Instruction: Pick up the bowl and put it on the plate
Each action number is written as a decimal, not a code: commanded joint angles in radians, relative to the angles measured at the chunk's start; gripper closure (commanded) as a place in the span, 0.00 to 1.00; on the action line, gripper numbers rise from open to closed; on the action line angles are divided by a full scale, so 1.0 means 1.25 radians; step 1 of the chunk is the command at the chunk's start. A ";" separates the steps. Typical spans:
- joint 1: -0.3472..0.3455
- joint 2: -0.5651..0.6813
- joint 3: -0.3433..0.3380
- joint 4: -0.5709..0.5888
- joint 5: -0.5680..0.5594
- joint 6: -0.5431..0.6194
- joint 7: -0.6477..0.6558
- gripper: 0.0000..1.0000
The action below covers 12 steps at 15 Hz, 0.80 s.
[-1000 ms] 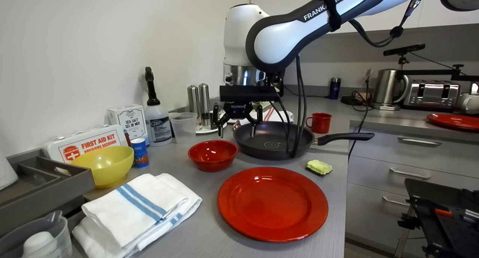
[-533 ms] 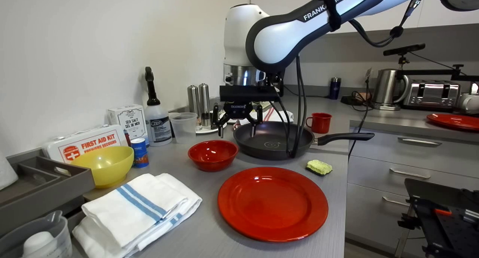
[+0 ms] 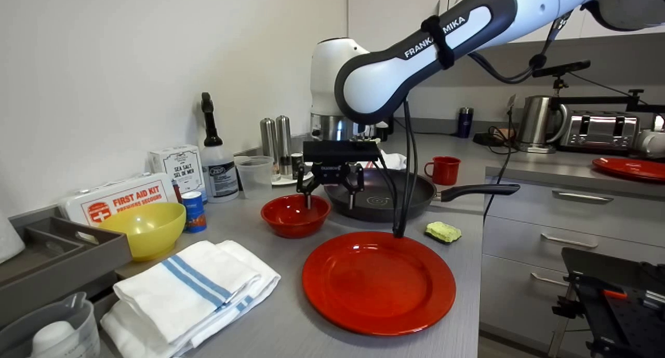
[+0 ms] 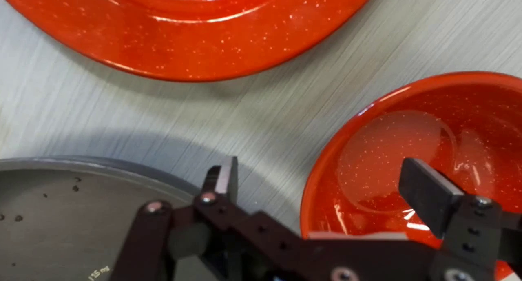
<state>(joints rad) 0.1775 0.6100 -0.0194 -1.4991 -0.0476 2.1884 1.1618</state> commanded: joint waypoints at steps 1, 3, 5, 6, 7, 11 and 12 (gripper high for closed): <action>0.005 0.056 -0.006 0.077 0.028 0.020 0.019 0.00; 0.006 0.071 -0.007 0.101 0.034 0.025 0.020 0.00; 0.005 0.086 -0.009 0.123 0.035 0.020 0.021 0.00; 0.005 0.092 -0.009 0.132 0.037 0.017 0.021 0.00; 0.004 0.095 -0.009 0.137 0.038 0.012 0.020 0.00; 0.001 0.098 -0.006 0.144 0.053 -0.013 0.020 0.00; 0.000 0.098 -0.005 0.145 0.057 -0.019 0.018 0.00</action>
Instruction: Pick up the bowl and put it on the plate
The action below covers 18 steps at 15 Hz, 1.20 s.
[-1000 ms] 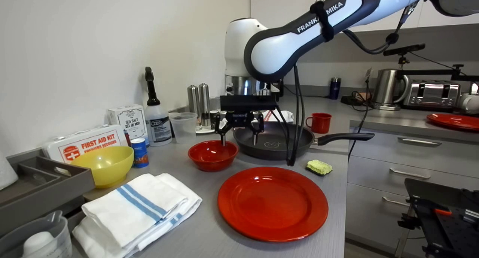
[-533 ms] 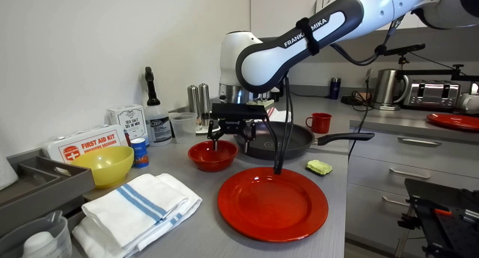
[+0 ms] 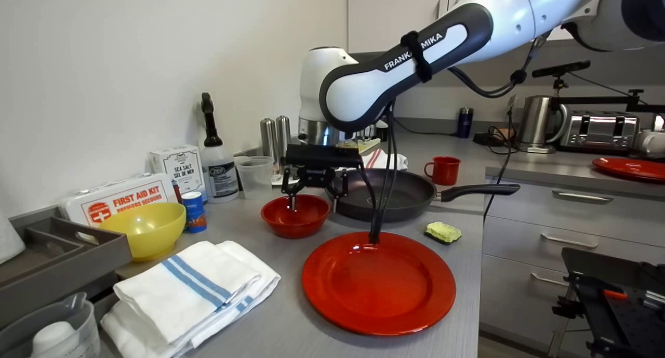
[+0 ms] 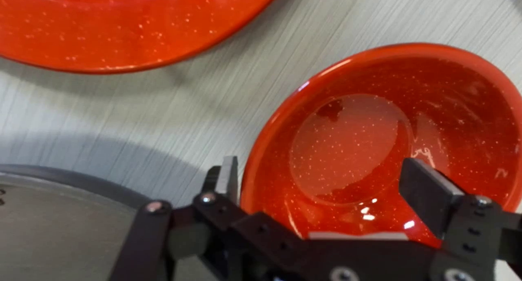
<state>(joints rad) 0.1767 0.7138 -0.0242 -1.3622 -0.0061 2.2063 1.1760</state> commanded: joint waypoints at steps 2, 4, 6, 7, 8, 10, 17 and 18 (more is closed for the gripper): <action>0.005 0.009 -0.003 0.033 0.023 -0.043 0.011 0.00; 0.006 0.009 -0.004 0.038 0.022 -0.054 0.011 0.00; 0.007 0.010 -0.005 0.039 0.019 -0.060 0.012 0.00; 0.006 0.011 -0.005 0.036 0.018 -0.063 0.010 0.00; 0.006 0.011 -0.006 0.034 0.017 -0.067 0.009 0.00; 0.006 0.011 -0.008 0.029 0.014 -0.073 0.009 0.00; 0.001 0.022 -0.014 0.024 0.017 -0.081 0.011 0.39; 0.001 0.024 -0.014 0.024 0.017 -0.082 0.011 0.46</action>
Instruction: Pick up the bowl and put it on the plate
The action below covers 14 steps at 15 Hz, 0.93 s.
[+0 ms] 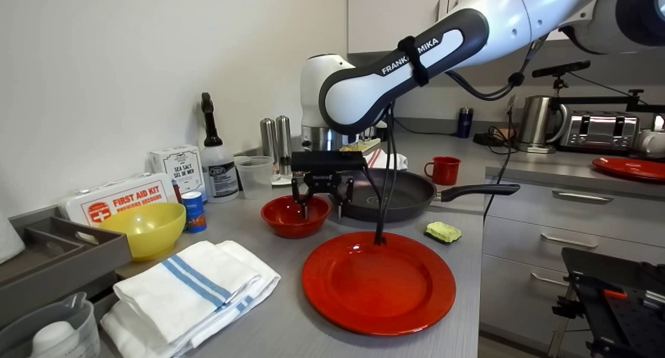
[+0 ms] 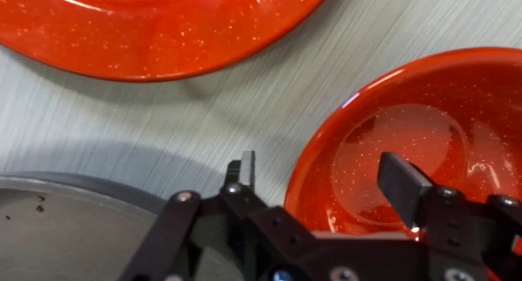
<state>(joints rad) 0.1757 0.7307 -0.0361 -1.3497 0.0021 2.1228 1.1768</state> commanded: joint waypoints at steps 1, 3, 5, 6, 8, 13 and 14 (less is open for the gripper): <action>0.002 0.012 -0.005 0.015 0.011 -0.015 0.010 0.53; 0.001 0.015 -0.006 0.017 0.011 -0.017 0.010 0.68; 0.002 0.015 -0.007 0.019 0.009 -0.017 0.011 0.83; 0.002 0.014 -0.007 0.019 0.010 -0.017 0.010 0.92; 0.003 0.013 -0.008 0.023 0.009 -0.018 0.012 0.98; 0.004 0.011 -0.007 0.037 0.009 -0.017 0.015 0.95; 0.005 0.009 -0.006 0.038 0.010 -0.016 0.014 0.96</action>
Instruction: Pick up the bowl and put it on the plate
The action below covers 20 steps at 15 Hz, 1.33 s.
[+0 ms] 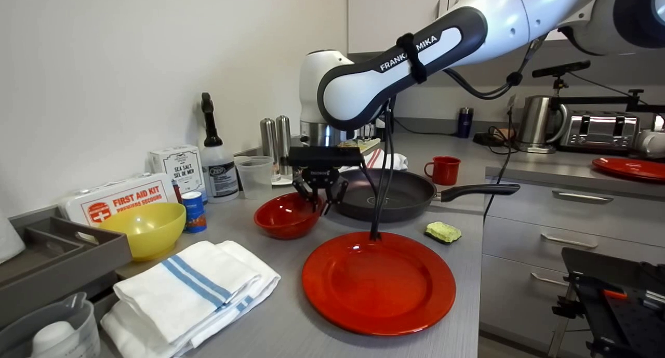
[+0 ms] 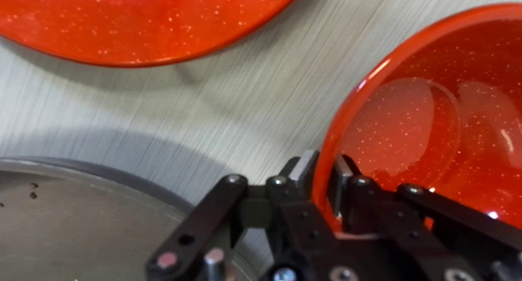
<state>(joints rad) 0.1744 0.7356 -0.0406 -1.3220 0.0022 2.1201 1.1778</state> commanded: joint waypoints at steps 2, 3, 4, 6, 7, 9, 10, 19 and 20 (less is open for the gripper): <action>0.008 -0.002 -0.002 0.018 0.008 -0.011 0.011 0.96; 0.010 -0.008 -0.003 0.019 0.005 -0.010 0.011 0.96; 0.011 -0.014 -0.002 0.024 0.005 -0.015 0.011 0.96; 0.012 -0.032 -0.001 0.027 0.006 -0.026 0.007 0.96; 0.012 -0.040 0.000 0.025 0.006 -0.026 0.006 0.96; 0.014 -0.062 -0.004 0.017 0.001 -0.015 0.009 0.96; 0.014 -0.075 -0.005 0.012 -0.001 -0.011 0.011 0.96; -0.010 -0.211 -0.034 -0.076 -0.007 0.009 0.073 0.96; -0.018 -0.218 -0.039 -0.088 -0.005 0.012 0.086 0.96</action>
<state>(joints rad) 0.1659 0.5349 -0.0759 -1.3439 -0.0005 2.1164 1.2284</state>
